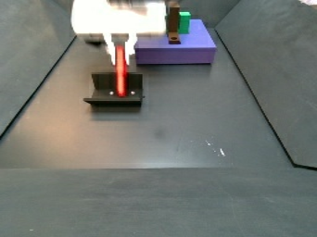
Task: Pick up the red object. Move up. Place the red object on the fixture. Regrasp the red object. Move to above the board. Insert the red object.
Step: Move to above the board.
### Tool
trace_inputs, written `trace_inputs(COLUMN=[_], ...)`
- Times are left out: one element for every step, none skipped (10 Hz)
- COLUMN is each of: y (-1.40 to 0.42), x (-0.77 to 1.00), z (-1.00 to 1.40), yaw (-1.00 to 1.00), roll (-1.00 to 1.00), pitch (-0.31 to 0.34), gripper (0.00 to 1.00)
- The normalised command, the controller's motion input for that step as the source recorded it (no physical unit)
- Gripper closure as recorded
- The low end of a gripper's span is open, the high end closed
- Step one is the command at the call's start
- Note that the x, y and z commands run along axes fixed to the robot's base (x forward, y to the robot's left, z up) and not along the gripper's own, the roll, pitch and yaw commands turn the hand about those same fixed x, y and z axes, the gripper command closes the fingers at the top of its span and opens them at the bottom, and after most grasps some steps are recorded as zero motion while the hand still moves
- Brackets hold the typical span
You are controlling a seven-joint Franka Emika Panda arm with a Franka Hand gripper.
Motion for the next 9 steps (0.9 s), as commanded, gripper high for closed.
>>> trace_inputs(y=[-0.01, 0.00, -0.02, -0.03, -0.02, -0.02, -0.02, -1.40, -1.40], x=[-0.03, -0.02, -0.01, -0.01, 0.00, 0.01, 0.02, -0.82, -0.84], z=[1.40, 1.40, 1.40, 1.40, 1.40, 0.67, 0.28, 0.26, 0.26], yaw=[-0.02, -0.02, -0.02, -0.02, 0.00, 0.00, 0.02, -0.09, -0.09], roll=[-0.10, -0.07, -0.02, -0.01, -0.02, -0.01, 0.01, -1.00, -1.00], pitch=[-0.012, 0.003, 0.039, 0.048, 0.058, 0.070, 0.079, 0.059, 0.051], gripper=[1.00, 1.00, 1.00, 1.00, 1.00, 1.00, 1.00, 1.00, 1.00])
